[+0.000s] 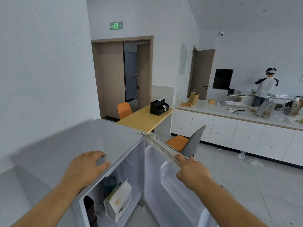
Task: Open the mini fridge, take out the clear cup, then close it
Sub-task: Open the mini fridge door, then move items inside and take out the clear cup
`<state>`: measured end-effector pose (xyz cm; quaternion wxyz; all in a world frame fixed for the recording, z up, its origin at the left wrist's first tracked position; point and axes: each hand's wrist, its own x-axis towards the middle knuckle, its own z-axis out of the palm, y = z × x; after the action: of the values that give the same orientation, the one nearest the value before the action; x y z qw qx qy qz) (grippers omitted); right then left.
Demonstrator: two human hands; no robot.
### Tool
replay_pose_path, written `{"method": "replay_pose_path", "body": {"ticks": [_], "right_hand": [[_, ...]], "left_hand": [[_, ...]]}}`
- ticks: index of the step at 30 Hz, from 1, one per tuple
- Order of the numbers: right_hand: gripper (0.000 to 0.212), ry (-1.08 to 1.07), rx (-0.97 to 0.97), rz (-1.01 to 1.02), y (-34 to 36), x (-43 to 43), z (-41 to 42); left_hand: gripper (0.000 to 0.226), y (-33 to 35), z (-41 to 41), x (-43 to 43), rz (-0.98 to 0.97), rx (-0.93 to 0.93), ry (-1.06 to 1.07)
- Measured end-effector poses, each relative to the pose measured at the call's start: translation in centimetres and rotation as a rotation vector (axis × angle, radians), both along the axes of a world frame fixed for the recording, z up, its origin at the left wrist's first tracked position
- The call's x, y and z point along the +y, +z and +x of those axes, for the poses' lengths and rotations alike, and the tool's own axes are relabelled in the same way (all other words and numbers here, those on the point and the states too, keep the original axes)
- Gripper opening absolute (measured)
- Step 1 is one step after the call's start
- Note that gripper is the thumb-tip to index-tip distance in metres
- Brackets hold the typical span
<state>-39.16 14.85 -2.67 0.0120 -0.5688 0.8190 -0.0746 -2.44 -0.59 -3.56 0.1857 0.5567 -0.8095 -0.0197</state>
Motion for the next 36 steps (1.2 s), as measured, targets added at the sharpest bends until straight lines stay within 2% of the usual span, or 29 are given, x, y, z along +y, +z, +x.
{"method": "replay_pose_path", "body": {"ticks": [12,24,31,36], "right_hand": [[0.046,0.053,0.075,-0.033,-0.2,-0.1,-6.0],[0.055,0.108,0.088,-0.018,0.1,-1.4,-9.7],[0.057,0.115,0.144,-0.064,-0.5,-1.0,-9.1],[0.067,0.247,0.280,-0.249,-1.4,-0.2,-7.8]], "left_hand": [[0.063,0.2,0.1,0.1,0.006,0.002,0.003],[0.064,0.3,0.1,0.0,0.000,0.002,0.001],[0.049,0.8,-0.5,1.2,-0.094,-0.015,-0.015],[0.036,1.1,-2.9,5.4,-0.245,0.015,-0.121]]}}
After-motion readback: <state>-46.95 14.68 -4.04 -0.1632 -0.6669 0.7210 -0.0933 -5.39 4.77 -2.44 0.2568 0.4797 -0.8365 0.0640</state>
